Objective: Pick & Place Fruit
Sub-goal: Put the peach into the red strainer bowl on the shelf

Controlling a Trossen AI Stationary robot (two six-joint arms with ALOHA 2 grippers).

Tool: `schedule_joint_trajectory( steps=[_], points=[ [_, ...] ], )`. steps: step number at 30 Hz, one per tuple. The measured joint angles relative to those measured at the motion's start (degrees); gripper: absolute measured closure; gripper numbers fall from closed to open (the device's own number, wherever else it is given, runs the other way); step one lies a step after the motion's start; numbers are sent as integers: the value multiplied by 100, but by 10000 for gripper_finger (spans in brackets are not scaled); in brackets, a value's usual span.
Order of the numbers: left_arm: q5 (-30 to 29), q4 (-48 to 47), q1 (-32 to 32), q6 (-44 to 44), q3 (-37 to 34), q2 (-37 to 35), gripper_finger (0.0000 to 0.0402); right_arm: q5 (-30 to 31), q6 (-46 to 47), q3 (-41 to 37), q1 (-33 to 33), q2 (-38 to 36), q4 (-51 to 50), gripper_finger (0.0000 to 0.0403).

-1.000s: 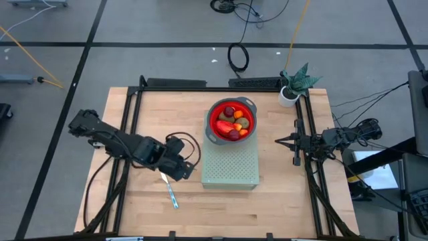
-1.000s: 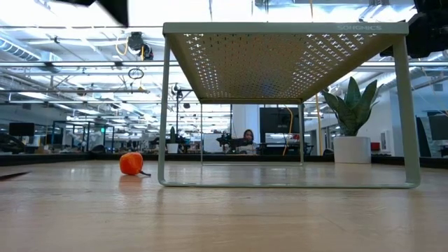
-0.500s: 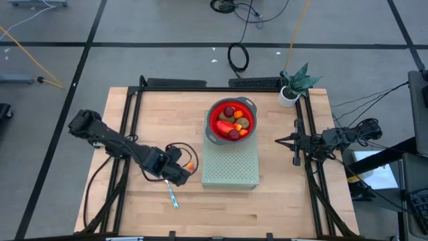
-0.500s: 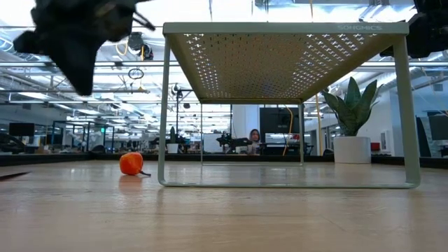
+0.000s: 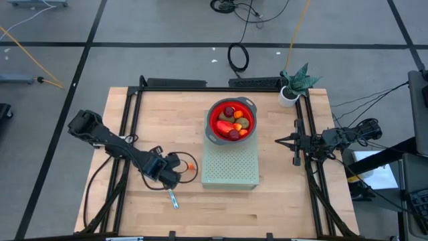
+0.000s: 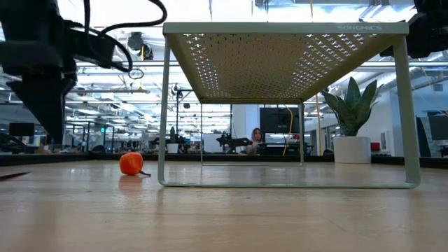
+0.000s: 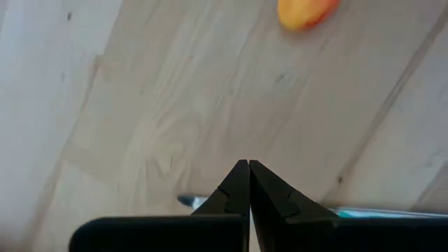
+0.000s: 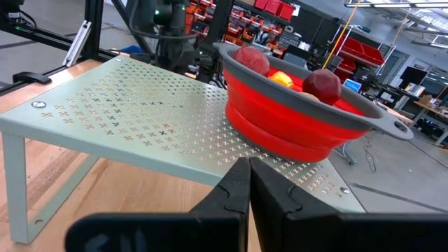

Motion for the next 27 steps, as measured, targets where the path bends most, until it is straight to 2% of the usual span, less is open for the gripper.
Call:
schedule_joint_trajectory(
  steps=[7,15,27],
  points=[
    [-540,463,17,1217,-91,0,379,0,0,0,0,0,1,403],
    [-672,1203,71,3720,-91,0,350,0,0,0,0,0,0,403],
    [-687,1591,749,5177,-91,0,245,-1,0,0,-1,0,-1,403]
  ],
)
